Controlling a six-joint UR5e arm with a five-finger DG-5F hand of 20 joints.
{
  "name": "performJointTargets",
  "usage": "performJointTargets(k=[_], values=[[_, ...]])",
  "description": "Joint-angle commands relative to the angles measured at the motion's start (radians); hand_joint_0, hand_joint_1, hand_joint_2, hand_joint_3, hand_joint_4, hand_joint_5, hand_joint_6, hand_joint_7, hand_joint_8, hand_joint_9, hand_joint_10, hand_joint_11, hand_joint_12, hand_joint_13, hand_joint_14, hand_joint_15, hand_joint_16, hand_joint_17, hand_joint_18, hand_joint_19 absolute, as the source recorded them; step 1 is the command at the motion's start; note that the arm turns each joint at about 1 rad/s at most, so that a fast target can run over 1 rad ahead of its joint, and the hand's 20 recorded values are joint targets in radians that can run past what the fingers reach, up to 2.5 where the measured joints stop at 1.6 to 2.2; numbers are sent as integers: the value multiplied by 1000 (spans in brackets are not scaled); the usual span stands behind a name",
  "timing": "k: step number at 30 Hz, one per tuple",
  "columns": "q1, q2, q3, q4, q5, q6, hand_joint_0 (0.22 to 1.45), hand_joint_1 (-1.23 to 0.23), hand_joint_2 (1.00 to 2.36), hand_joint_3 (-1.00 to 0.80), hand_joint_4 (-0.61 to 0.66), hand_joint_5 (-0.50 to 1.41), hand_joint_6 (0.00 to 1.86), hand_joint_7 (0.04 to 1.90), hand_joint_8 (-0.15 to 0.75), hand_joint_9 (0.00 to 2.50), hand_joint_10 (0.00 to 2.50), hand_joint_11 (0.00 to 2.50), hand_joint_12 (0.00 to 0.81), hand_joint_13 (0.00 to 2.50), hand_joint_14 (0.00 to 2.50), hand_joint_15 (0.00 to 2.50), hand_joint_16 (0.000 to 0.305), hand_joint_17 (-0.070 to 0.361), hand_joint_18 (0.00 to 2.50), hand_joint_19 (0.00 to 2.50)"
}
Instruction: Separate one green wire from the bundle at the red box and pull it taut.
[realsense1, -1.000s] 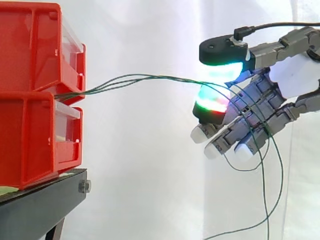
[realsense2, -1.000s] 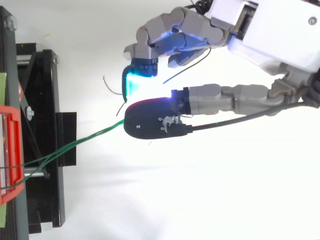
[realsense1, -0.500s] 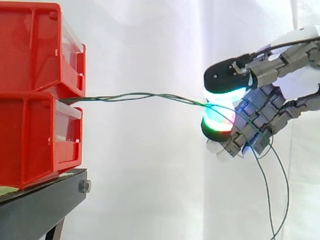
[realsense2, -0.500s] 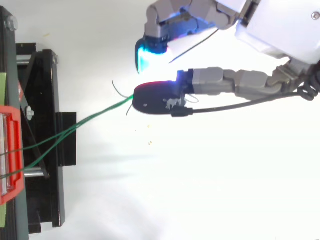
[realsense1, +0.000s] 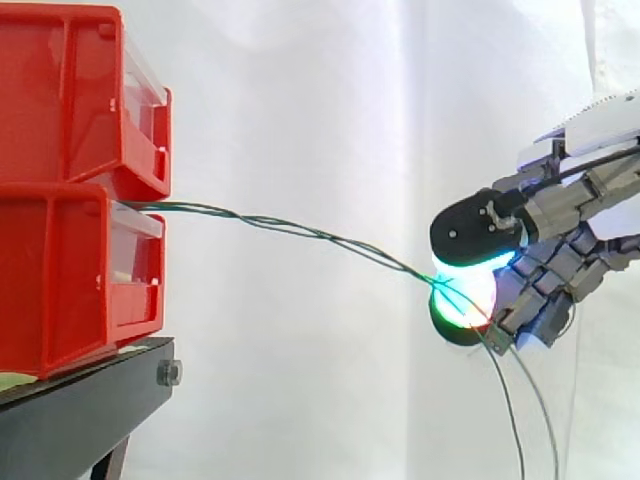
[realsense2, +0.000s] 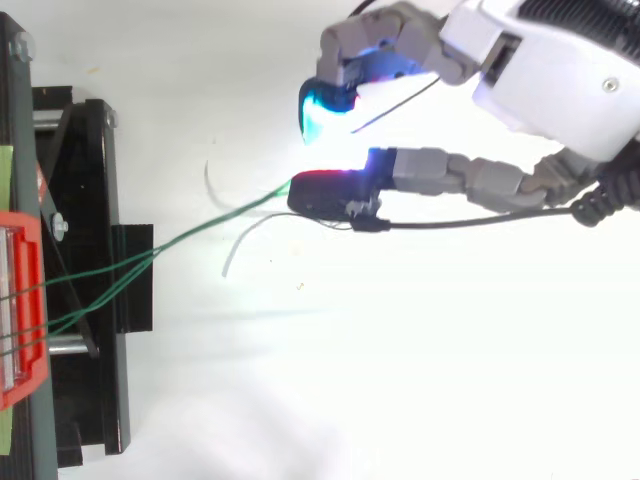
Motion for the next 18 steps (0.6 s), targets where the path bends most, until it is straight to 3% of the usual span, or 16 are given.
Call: performJointTargets(k=[1, 3, 4, 11, 18], values=[[13, 1, 1, -34, 119, 265, 607, -721, 1018, -179, -25, -110, 860, 1136, 226, 900, 7, 205, 335, 649, 12, 284, 50, 112, 609, 498], [17, 1, 3, -48, 147, 329, 607, -721, 1018, -176, -24, -109, 860, 1138, 228, 902, 8, 224, 335, 654, 12, 285, 50, 112, 610, 505], [25, 1, 1, -71, 182, 410, 607, -721, 1017, -176, -18, -110, 859, 1145, 228, 905, 8, 218, 336, 654, 12, 284, 50, 113, 611, 497], [45, 1, 1, -108, 193, 547, 607, -720, 1018, -174, -17, -110, 861, 1144, 230, 916, 9, 232, 340, 669, 13, 300, 50, 113, 614, 504], [49, -1, -8, -94, 191, 572, 609, -720, 1017, -175, -18, -110, 862, 1136, 230, 931, 12, 247, 342, 678, 13, 305, 50, 113, 616, 513]])
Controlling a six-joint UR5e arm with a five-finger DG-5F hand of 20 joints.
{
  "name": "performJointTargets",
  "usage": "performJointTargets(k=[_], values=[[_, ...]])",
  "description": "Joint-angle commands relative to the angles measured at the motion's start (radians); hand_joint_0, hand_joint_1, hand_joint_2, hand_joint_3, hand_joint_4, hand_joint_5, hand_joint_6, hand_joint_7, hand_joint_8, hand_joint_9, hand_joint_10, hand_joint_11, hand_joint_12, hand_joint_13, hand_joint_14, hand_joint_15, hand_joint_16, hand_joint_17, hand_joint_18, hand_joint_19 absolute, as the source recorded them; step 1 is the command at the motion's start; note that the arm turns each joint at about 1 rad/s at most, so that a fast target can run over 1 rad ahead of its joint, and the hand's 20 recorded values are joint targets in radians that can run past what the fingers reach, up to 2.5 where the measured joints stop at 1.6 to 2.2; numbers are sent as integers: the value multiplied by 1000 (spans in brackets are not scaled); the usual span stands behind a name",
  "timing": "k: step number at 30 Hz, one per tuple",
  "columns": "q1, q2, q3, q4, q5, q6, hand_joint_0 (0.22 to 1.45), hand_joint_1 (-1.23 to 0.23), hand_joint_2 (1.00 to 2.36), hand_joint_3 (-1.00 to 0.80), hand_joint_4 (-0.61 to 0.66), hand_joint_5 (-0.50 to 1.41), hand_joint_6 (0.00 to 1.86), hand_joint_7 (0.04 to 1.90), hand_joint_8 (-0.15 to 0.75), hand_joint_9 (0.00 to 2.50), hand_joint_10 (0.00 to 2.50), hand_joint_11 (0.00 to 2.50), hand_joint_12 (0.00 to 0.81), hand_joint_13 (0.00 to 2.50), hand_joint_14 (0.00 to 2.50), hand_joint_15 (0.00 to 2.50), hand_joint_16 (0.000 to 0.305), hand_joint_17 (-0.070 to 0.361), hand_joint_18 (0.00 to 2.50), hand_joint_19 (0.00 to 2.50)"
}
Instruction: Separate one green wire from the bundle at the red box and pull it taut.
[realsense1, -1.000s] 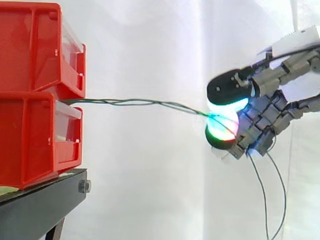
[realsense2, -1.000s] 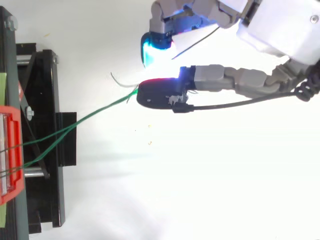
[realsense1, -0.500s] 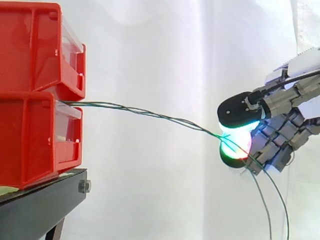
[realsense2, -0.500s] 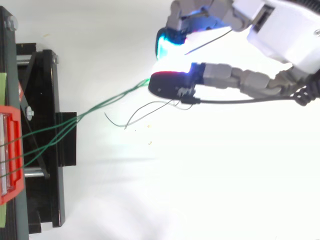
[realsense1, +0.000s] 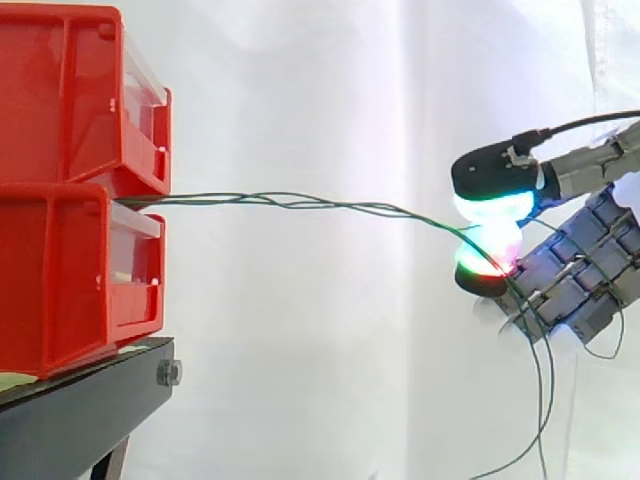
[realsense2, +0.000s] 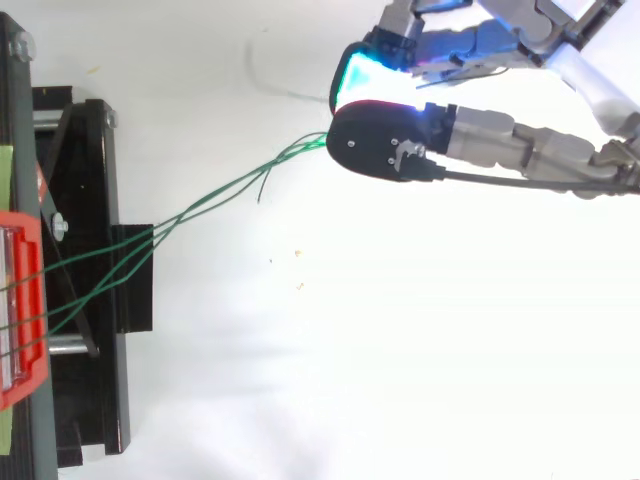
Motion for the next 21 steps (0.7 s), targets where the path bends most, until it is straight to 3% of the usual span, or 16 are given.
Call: performJointTargets(k=[1, 7, 10, 11, 12, 21], values=[[4, -1, -17, 32, -1, 98, 608, -721, 1017, -173, -18, -110, 862, 1136, 230, 932, 9, 248, 341, 680, 13, 309, 50, 113, 616, 510], [7, 1, -95, 150, -1, 98, 609, -720, 1017, -174, -20, -110, 863, 1133, 231, 933, 10, 252, 344, 691, 13, 311, 51, 114, 619, 505], [13, -1, -141, 294, -2, 93, 609, -720, 1017, -174, -20, -110, 863, 1133, 229, 935, 9, 253, 344, 689, 13, 317, 50, 113, 619, 513], [13, -1, -141, 294, -2, 93, 610, -720, 1017, -174, -20, -110, 863, 1133, 231, 937, 9, 249, 343, 690, 13, 314, 50, 113, 619, 513], [15, -1, -153, 340, -1, 78, 609, -720, 1017, -171, -18, -110, 863, 1133, 229, 937, 10, 252, 343, 694, 13, 325, 50, 113, 619, 513], [18, -1, -158, 371, -2, 38, 610, -720, 1018, -174, -19, -110, 864, 1133, 234, 942, 10, 265, 344, 697, 15, 322, 50, 114, 620, 513]])
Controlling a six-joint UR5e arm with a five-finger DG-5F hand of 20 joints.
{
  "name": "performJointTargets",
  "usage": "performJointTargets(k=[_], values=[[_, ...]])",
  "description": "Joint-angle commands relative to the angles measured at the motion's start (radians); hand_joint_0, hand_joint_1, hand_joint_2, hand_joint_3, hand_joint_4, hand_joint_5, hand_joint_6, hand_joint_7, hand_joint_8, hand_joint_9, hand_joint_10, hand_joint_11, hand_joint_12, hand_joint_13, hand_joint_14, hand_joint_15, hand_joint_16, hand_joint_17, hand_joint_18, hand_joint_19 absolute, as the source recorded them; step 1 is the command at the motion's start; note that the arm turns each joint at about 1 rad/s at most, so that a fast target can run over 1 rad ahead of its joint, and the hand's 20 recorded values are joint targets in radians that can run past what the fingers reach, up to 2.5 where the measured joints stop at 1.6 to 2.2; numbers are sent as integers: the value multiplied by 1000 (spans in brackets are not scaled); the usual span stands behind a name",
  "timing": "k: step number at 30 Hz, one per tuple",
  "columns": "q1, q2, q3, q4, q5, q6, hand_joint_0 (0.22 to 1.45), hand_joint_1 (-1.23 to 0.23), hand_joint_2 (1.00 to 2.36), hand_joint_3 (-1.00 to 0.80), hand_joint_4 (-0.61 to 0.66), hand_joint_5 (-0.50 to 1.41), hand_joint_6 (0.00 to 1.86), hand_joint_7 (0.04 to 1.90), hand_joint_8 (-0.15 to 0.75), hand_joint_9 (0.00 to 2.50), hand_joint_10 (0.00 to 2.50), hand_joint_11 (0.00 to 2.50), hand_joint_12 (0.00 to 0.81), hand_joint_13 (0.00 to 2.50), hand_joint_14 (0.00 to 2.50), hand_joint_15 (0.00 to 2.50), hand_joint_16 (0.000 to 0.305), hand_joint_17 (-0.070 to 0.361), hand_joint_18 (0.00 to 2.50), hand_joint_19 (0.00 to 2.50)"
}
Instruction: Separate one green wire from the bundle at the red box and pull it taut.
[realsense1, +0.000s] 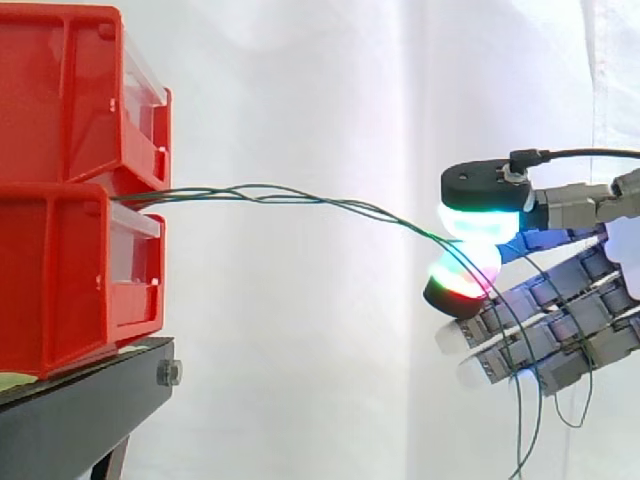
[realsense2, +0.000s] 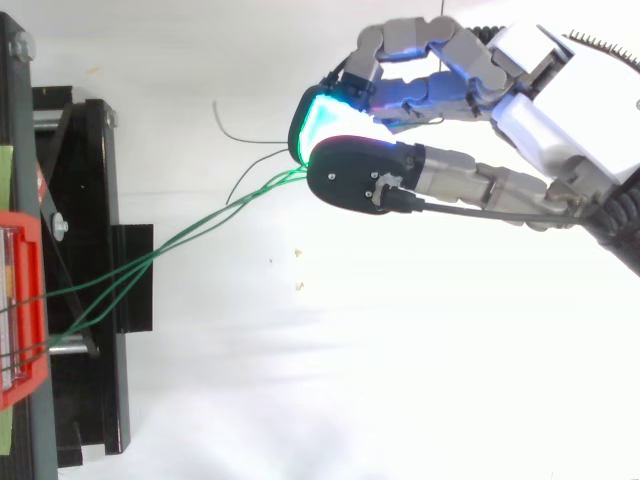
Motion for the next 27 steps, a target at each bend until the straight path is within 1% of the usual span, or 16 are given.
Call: performJointTargets(k=[1, 13, 15, 18, 20, 22, 23, 24, 26, 27], values=[[1, 0, 0, 13, 0, -8, 610, -720, 1017, -170, -19, -110, 864, 1132, 232, 942, 12, 269, 343, 698, 13, 322, 51, 114, 622, 512], [1, -8, -2, 22, 0, -8, 610, -721, 1017, -168, -20, -110, 865, 1131, 235, 948, 10, 270, 343, 703, 14, 329, 51, 114, 623, 510], [3, -8, -2, 33, -10, -2, 610, -721, 1017, -168, -16, -110, 865, 1127, 235, 949, 10, 275, 344, 704, 14, 332, 51, 114, 624, 511], [6, -6, -2, 30, -30, 29, 610, -721, 1017, -168, -15, -110, 865, 1137, 235, 950, 10, 275, 345, 705, 13, 326, 51, 114, 623, 519], [6, -6, -5, 31, -30, 51, 610, -720, 1017, -167, -21, -110, 865, 1138, 237, 952, 11, 277, 344, 709, 14, 333, 51, 114, 624, 511], [9, -6, -22, 34, -28, 95, 610, -721, 1017, -165, -17, -110, 866, 1125, 237, 953, 10, 278, 345, 712, 14, 334, 51, 115, 626, 510], [12, -6, -33, 39, -14, 147, 611, -721, 1017, -168, -21, -110, 866, 1137, 237, 955, 10, 282, 349, 713, 14, 330, 51, 115, 625, 509], [17, -6, -37, 37, 12, 207, 611, -721, 1017, -168, -16, -110, 866, 1136, 236, 956, 10, 276, 346, 713, 14, 326, 51, 115, 626, 518], [21, -6, -36, 33, 41, 251, 611, -721, 1016, -168, -23, -109, 866, 1126, 237, 955, 10, 280, 345, 713, 14, 334, 51, 115, 627, 515], [29, -6, -37, 16, 102, 305, 611, -722, 1017, -169, -16, -110, 866, 1136, 235, 956, 11, 283, 347, 714, 14, 330, 51, 115, 627, 518]])
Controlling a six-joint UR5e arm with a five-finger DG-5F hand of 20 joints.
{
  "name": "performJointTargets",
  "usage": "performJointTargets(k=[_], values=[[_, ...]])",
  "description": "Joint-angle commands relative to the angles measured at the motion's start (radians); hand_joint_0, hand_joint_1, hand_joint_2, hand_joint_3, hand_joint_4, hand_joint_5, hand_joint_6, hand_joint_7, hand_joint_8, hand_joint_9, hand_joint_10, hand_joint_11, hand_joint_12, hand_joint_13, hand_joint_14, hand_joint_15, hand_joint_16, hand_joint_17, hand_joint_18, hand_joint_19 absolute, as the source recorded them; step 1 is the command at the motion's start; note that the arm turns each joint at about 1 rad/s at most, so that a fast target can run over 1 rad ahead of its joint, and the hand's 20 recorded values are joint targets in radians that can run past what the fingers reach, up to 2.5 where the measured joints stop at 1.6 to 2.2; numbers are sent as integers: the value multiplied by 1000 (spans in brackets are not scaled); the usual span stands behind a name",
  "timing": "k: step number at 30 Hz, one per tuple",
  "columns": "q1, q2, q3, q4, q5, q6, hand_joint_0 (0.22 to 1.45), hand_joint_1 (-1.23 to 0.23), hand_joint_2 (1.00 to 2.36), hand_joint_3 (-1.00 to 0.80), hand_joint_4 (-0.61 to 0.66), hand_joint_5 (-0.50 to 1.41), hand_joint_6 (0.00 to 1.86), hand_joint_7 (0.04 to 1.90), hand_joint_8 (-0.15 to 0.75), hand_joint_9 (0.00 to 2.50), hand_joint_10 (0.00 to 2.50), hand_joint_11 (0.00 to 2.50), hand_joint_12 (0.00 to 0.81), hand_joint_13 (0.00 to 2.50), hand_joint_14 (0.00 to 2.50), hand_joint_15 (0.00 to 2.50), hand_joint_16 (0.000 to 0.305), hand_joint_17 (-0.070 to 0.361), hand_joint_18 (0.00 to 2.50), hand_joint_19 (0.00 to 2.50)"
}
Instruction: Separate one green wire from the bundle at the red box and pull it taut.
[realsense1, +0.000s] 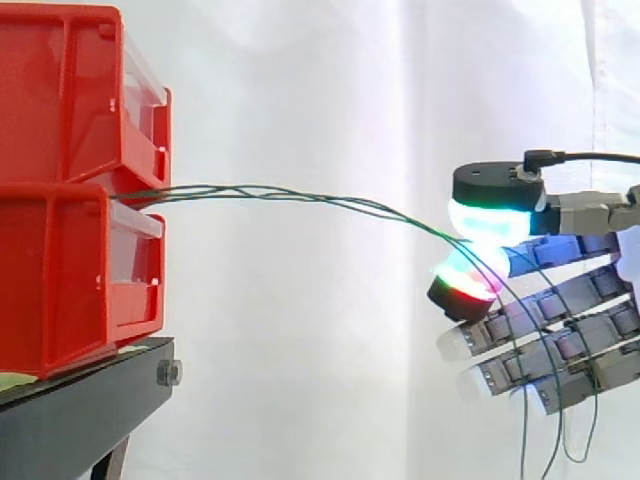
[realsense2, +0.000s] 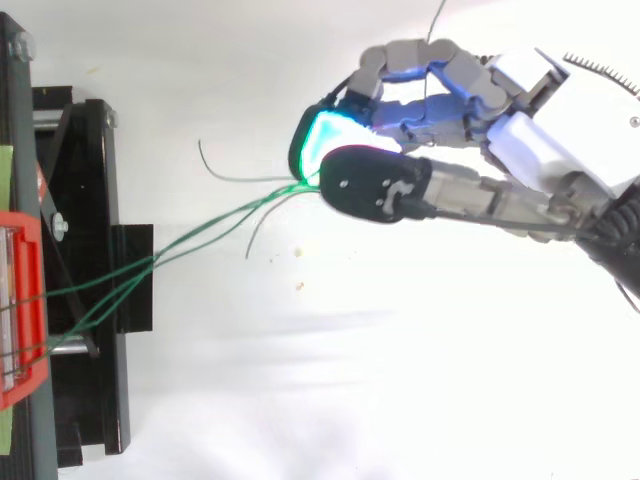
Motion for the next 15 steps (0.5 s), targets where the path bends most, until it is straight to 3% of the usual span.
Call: performJointTargets(k=[1, 2, 3, 4, 6, 8, 9, 10, 11, 12, 13, 15], values=[[15, 0, -6, -22, 103, 170, 611, -721, 1017, -168, -17, -109, 866, 1127, 238, 956, 11, 289, 346, 714, 14, 335, 51, 115, 628, 509], [18, 0, -5, -30, 126, 183, 611, -721, 1017, -168, -18, -109, 867, 1125, 237, 958, 11, 283, 346, 714, 15, 334, 51, 115, 627, 518], [39, 0, -6, -70, 249, 239, 611, -721, 1017, -168, -18, -109, 867, 1125, 238, 959, 11, 281, 345, 715, 14, 334, 51, 115, 628, 510], [39, 0, -6, -70, 249, 239, 611, -721, 1017, -168, -17, -109, 867, 1127, 237, 958, 12, 283, 345, 718, 15, 334, 51, 115, 628, 510], [48, -1, -6, -68, 281, 244, 611, -721, 1016, -168, -18, -109, 867, 1125, 236, 961, 11, 282, 346, 717, 14, 335, 51, 115, 627, 517], [50, -1, -6, -68, 281, 241, 611, -721, 1017, -168, -23, -109, 867, 1126, 236, 960, 13, 287, 346, 716, 14, 335, 51, 115, 628, 515], [51, -1, -16, -68, 260, 226, 610, -722, 1017, -164, -18, -109, 867, 1124, 237, 963, 10, 277, 346, 715, 16, 333, 51, 115, 629, 514], [51, -1, -80, -42, 206, 195, 611, -722, 1017, -168, -17, -109, 867, 1127, 237, 961, 11, 284, 346, 716, 14, 332, 51, 115, 629, 515], [51, -1, -97, -24, 186, 184, 611, -722, 1016, -168, -17, -109, 867, 1128, 237, 961, 11, 288, 348, 716, 15, 333, 51, 115, 629, 517], [53, -1, -126, 33, 145, 161, 610, -721, 1017, -165, -17, -109, 867, 1126, 238, 962, 11, 288, 348, 716, 14, 334, 51, 115, 629, 517], [53, -1, -126, 33, 145, 161, 611, -722, 1016, -168, -17, -109, 867, 1125, 240, 962, 10, 281, 346, 717, 16, 336, 51, 115, 629, 509], [53, -1, -169, 171, 68, 94, 611, -722, 1016, -168, -18, -109, 867, 1123, 237, 962, 12, 277, 348, 718, 14, 338, 51, 115, 629, 509]])
